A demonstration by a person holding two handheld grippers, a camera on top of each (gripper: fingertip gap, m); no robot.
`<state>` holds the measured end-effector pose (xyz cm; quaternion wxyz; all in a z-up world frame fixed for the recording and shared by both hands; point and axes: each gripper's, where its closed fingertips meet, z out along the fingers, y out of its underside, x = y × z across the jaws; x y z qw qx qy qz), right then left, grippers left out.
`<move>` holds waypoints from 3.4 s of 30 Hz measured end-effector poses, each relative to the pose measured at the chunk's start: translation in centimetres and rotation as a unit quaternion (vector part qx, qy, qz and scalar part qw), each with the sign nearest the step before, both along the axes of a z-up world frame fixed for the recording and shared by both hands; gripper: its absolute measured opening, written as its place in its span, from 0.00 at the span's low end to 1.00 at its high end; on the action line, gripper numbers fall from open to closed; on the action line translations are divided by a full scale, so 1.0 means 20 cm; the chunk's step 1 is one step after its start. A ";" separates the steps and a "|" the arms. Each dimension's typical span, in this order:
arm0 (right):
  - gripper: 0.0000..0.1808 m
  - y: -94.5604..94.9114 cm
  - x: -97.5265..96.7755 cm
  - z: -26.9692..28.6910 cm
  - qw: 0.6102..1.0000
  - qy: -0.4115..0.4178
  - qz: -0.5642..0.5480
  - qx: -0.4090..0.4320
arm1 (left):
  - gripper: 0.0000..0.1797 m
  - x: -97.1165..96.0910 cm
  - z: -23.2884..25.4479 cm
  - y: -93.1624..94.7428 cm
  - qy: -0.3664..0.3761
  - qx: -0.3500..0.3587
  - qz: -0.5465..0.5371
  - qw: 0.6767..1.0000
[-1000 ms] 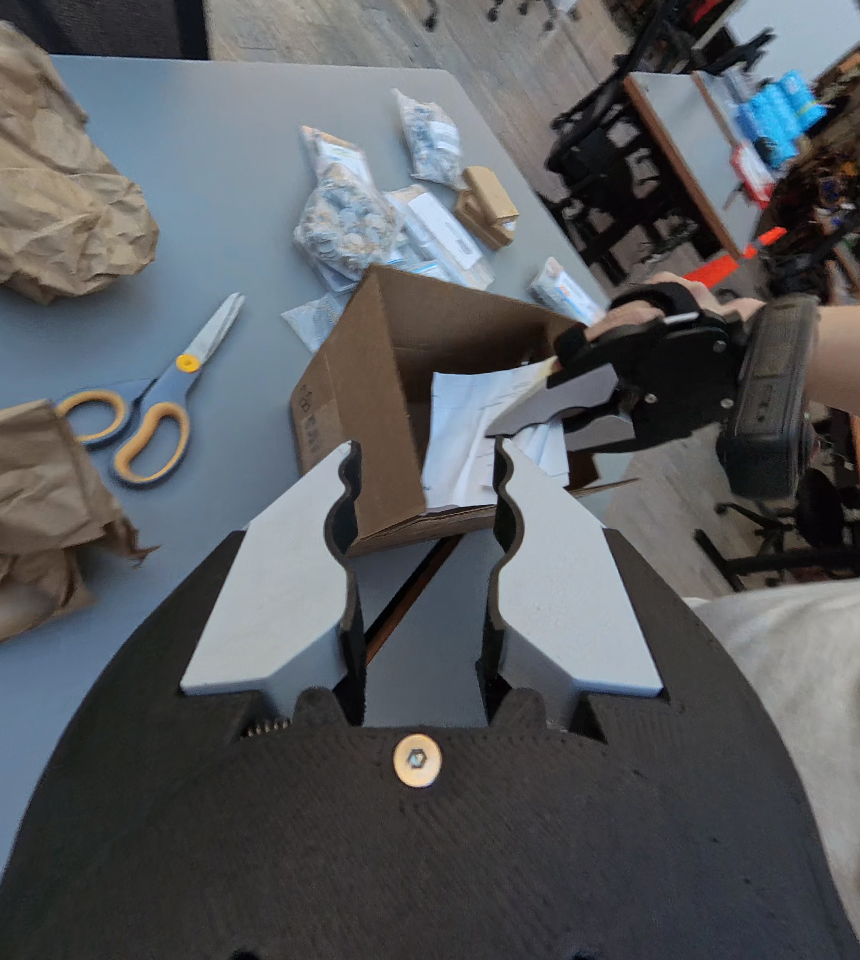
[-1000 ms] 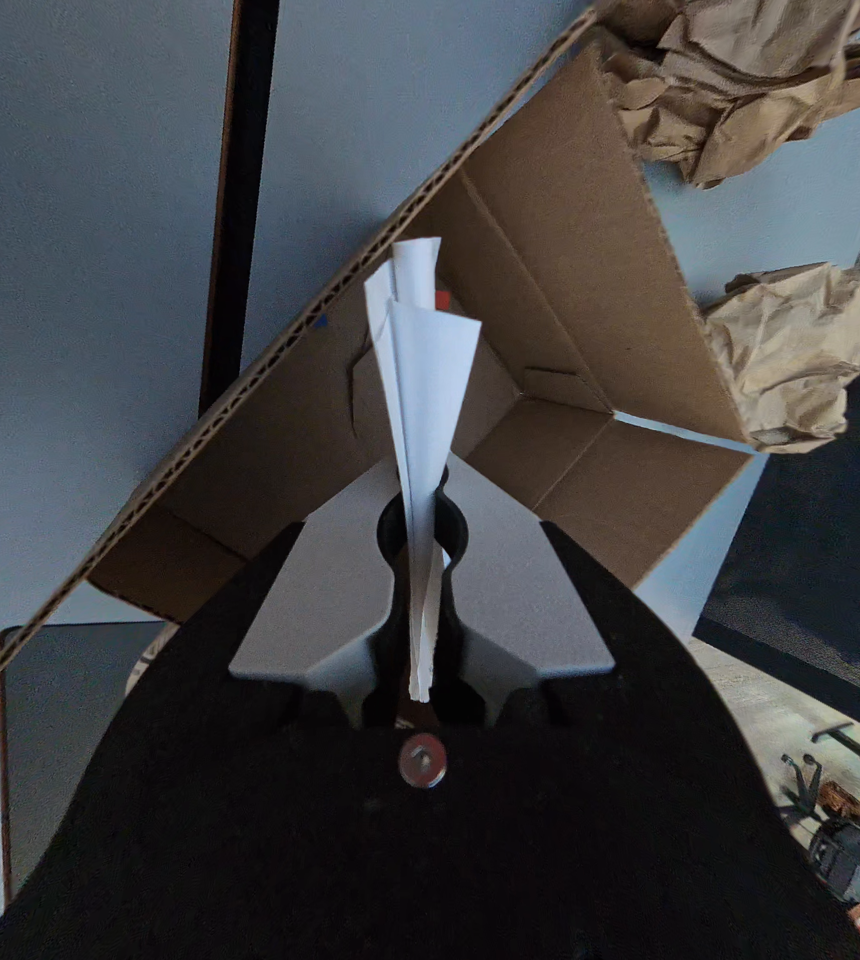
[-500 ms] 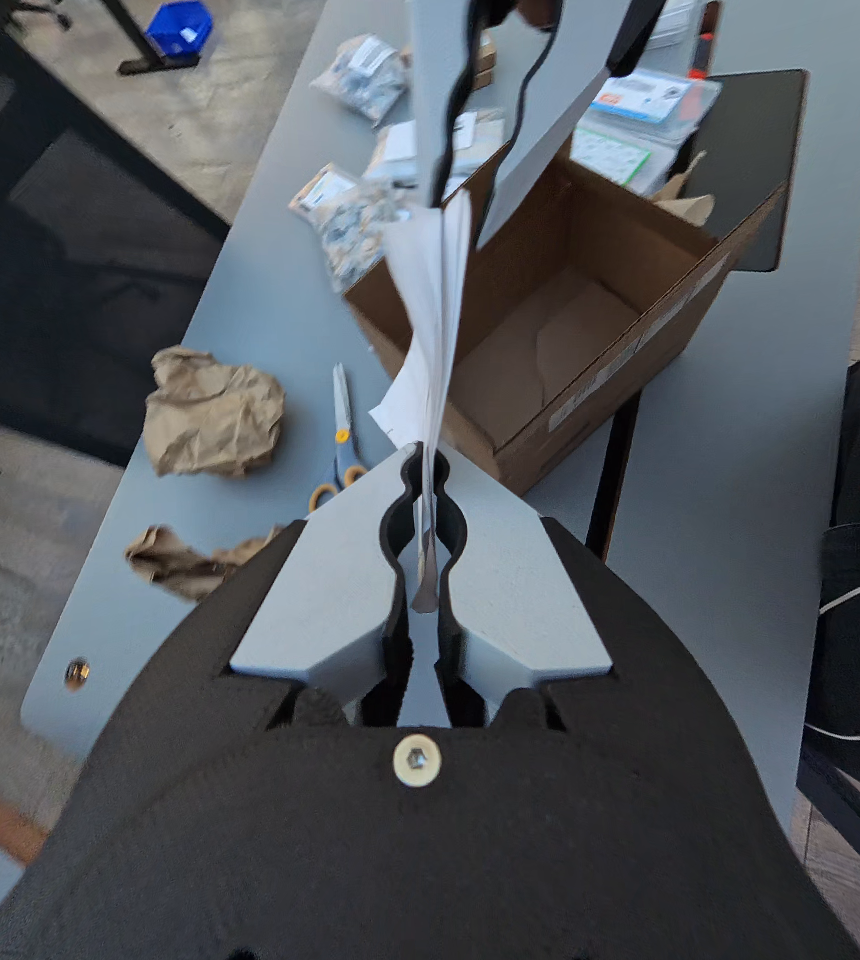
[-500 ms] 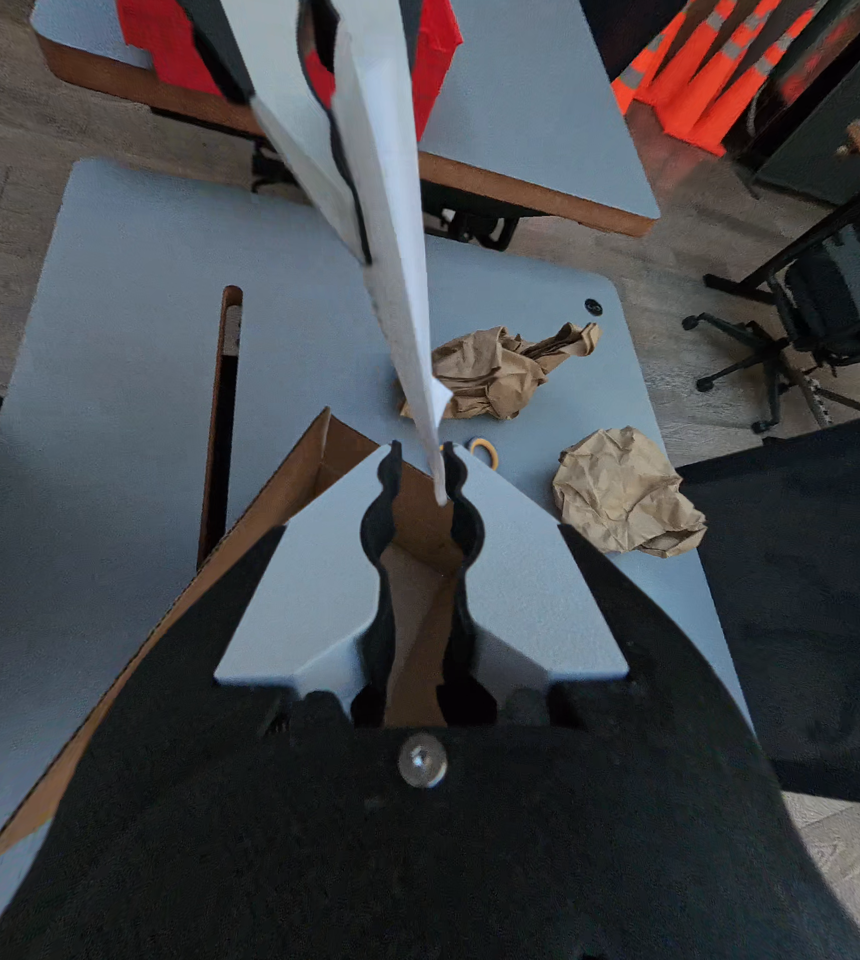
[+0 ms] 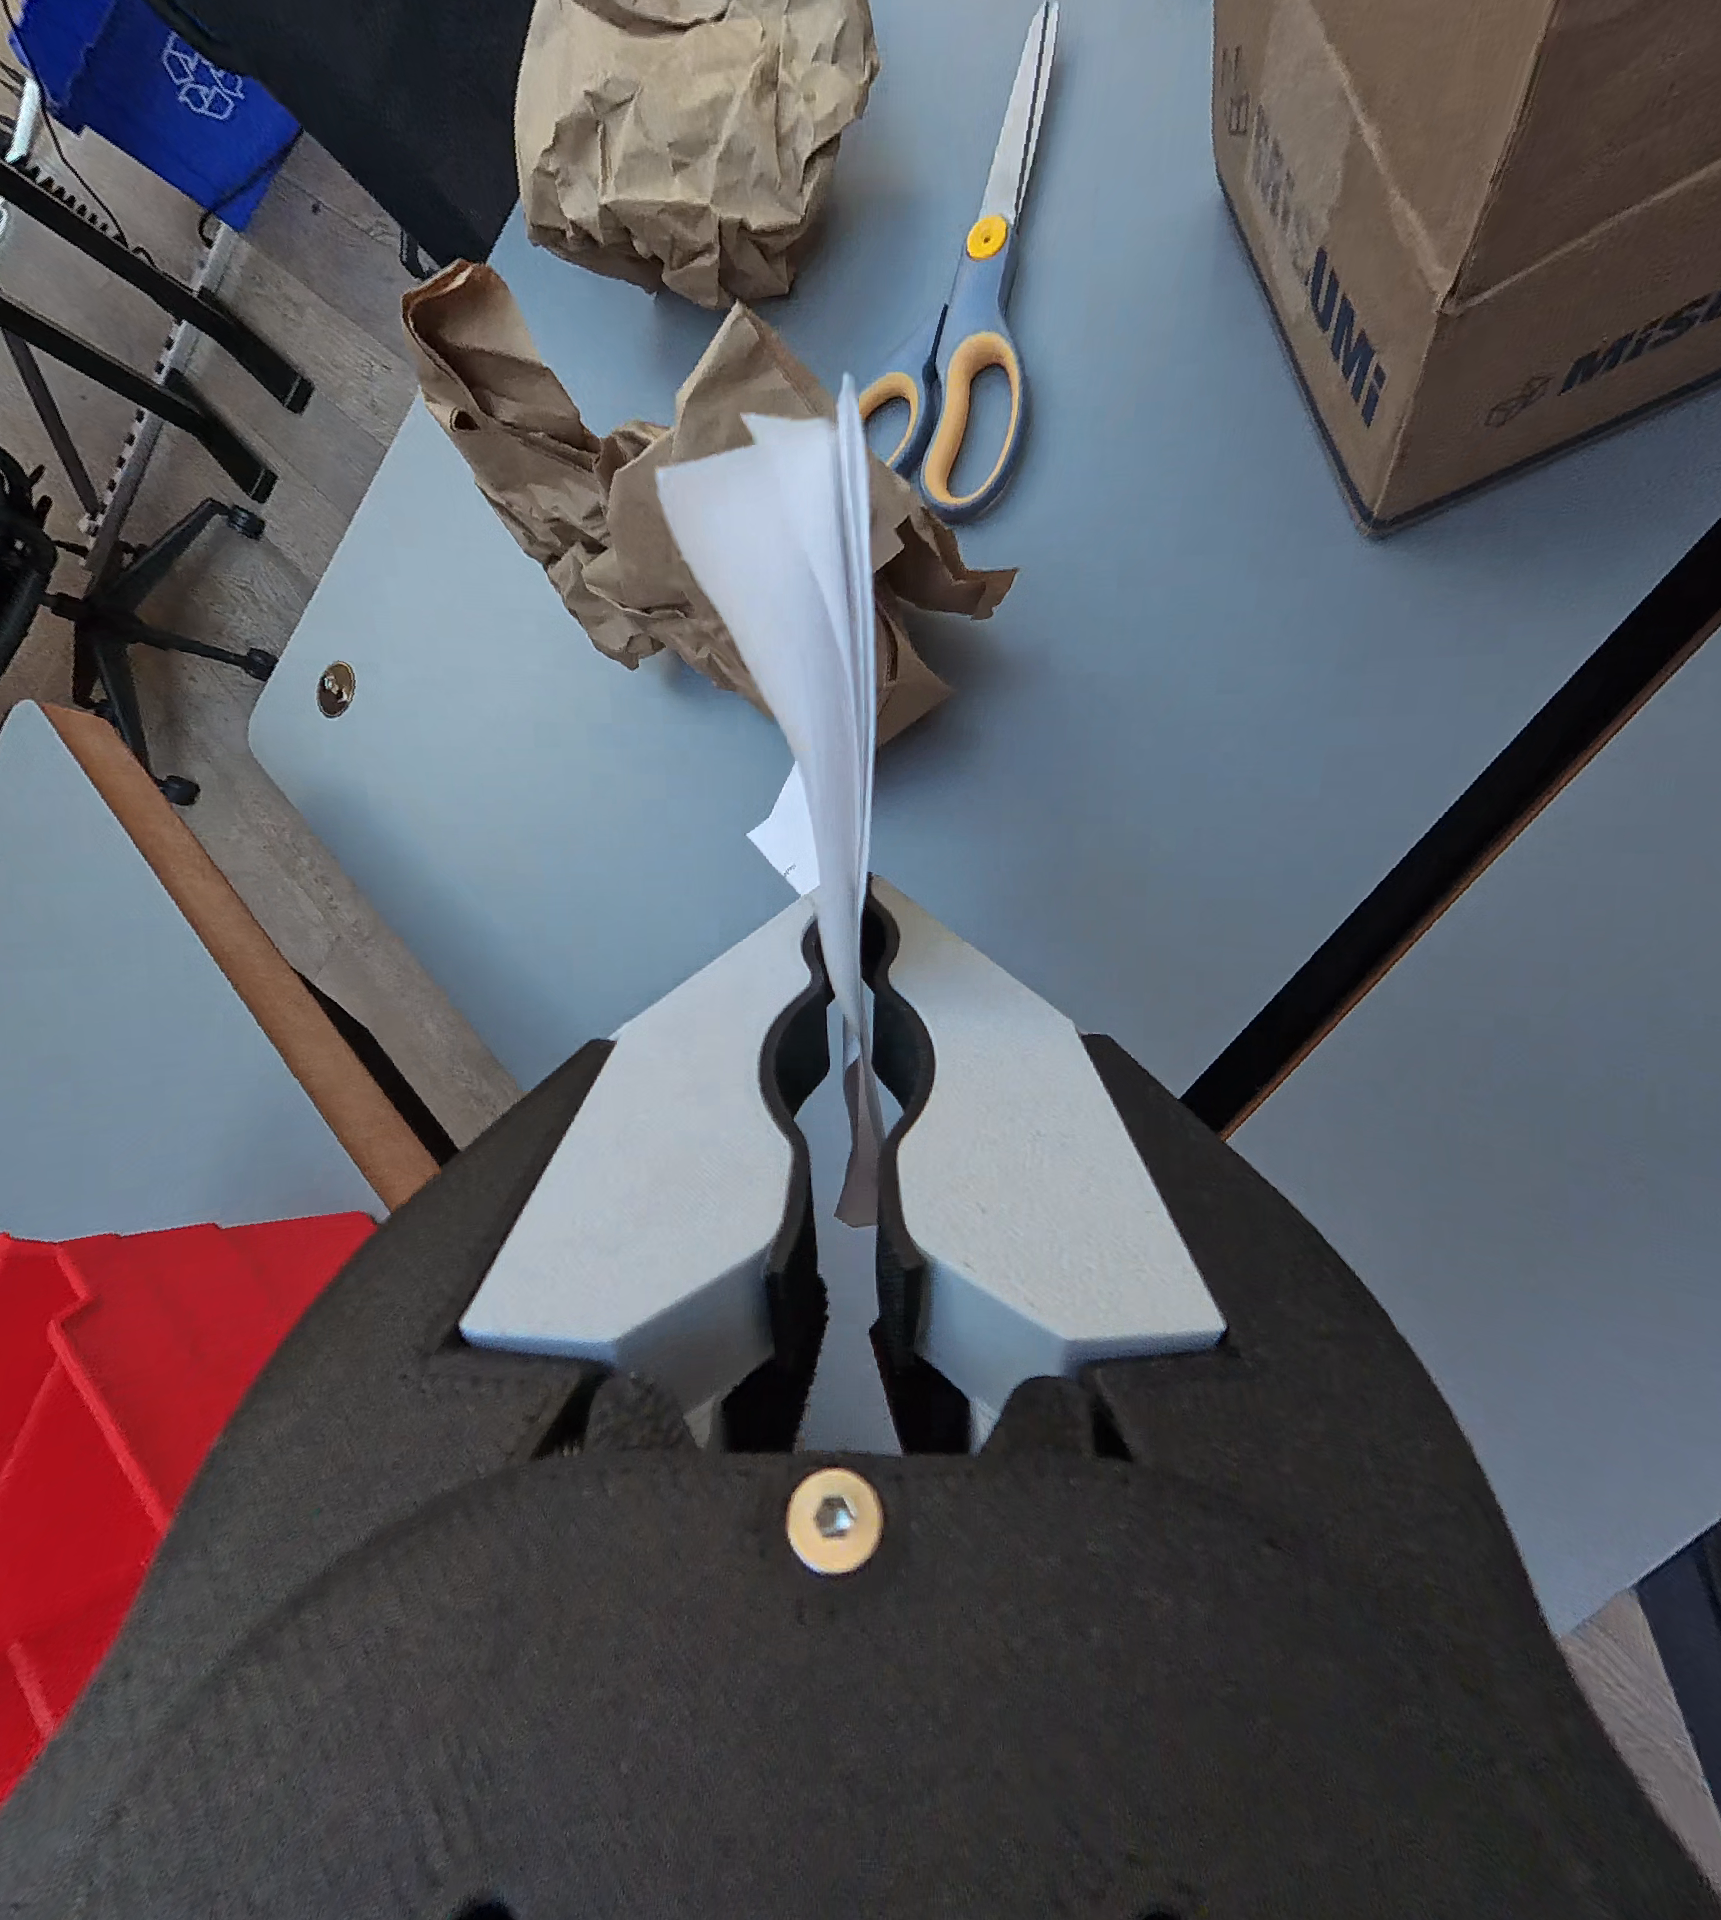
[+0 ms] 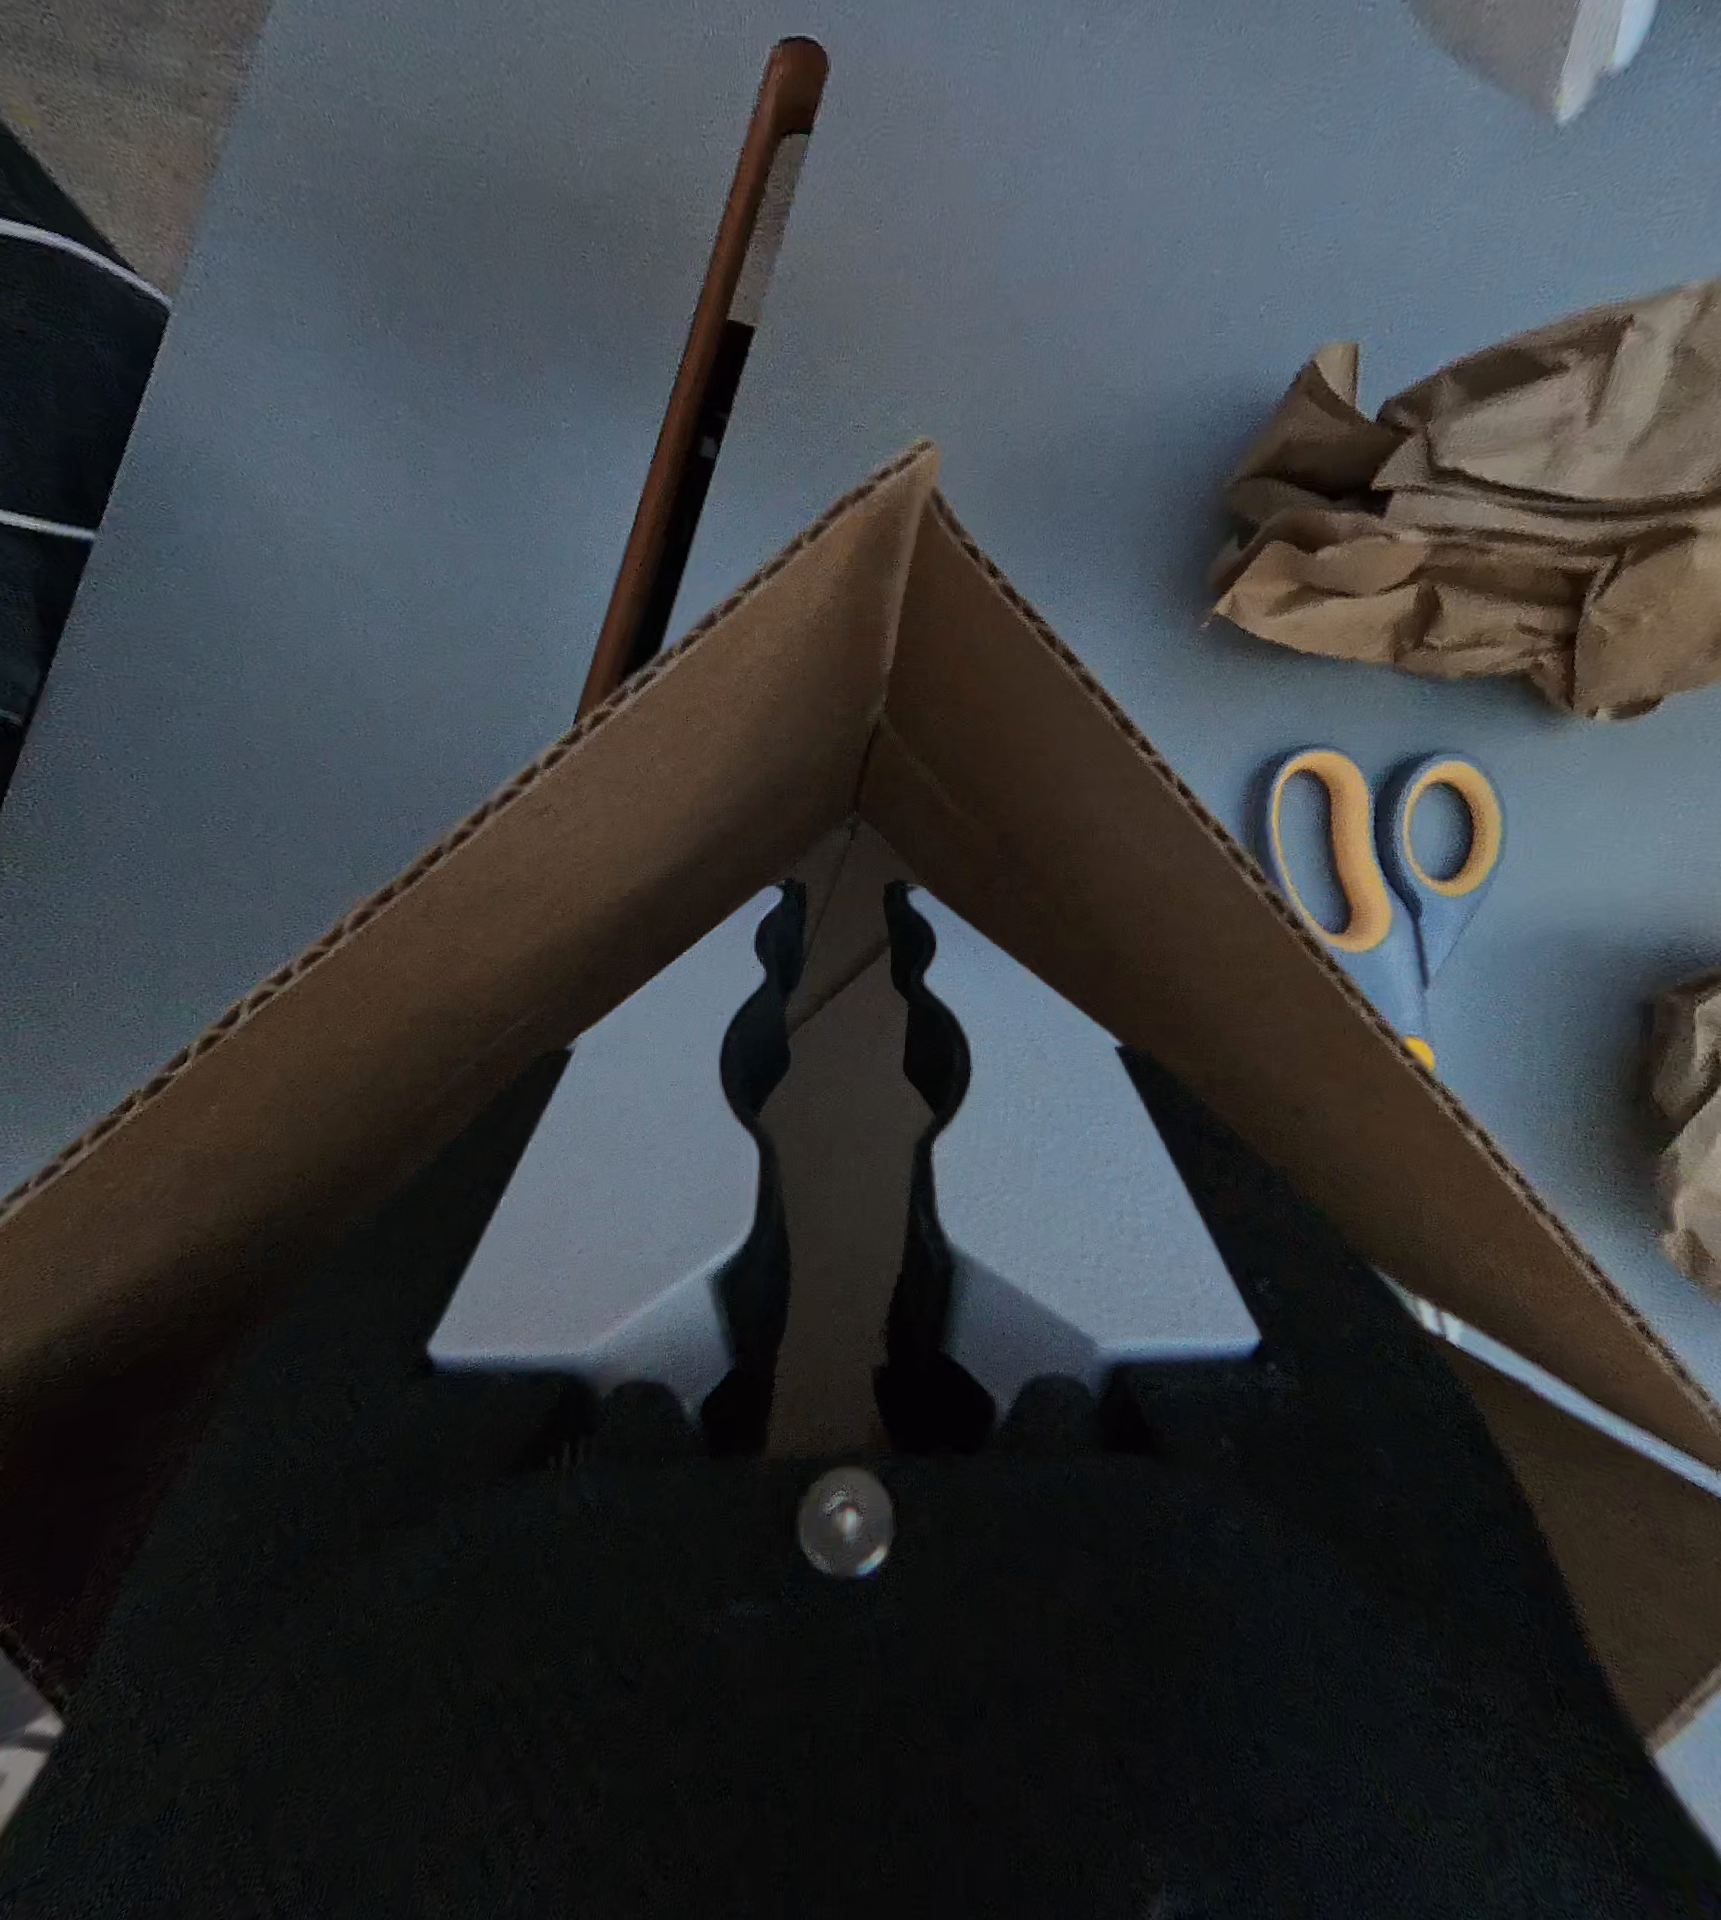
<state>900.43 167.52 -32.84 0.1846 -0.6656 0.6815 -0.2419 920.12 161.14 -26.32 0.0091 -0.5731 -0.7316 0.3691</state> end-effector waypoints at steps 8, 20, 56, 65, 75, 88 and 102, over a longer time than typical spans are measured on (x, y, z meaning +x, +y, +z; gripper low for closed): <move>0.07 0.07 -0.04 -0.18 0.993 0.060 0.092 0.034 | 0.00 0.00 0.00 0.06 0.043 0.006 0.020 0.999; 0.07 0.11 -0.32 0.19 0.992 0.036 -0.119 -0.015 | 0.00 -0.03 0.04 0.05 0.064 0.022 0.020 0.998; 0.06 0.79 -0.81 0.12 0.956 0.209 0.145 -0.149 | 0.27 -1.49 0.12 0.17 0.029 0.293 -0.098 0.951; 0.06 0.85 -0.94 0.15 0.913 0.150 -0.061 -0.373 | 0.01 -1.34 -0.17 0.09 -0.033 0.386 -0.017 0.922; 0.11 0.87 -1.03 0.10 0.714 -0.011 -0.333 -0.616 | 0.01 -1.34 -0.18 0.05 -0.008 0.427 -0.021 0.904; 0.14 0.89 -0.86 0.43 0.938 -0.010 -0.284 -0.197 | 0.07 -1.41 -0.16 0.10 0.032 0.424 -0.076 0.902; 0.18 0.34 -0.52 0.79 0.926 -0.199 -0.321 -0.023 | 0.13 -1.28 0.34 0.00 0.165 0.340 -0.072 0.923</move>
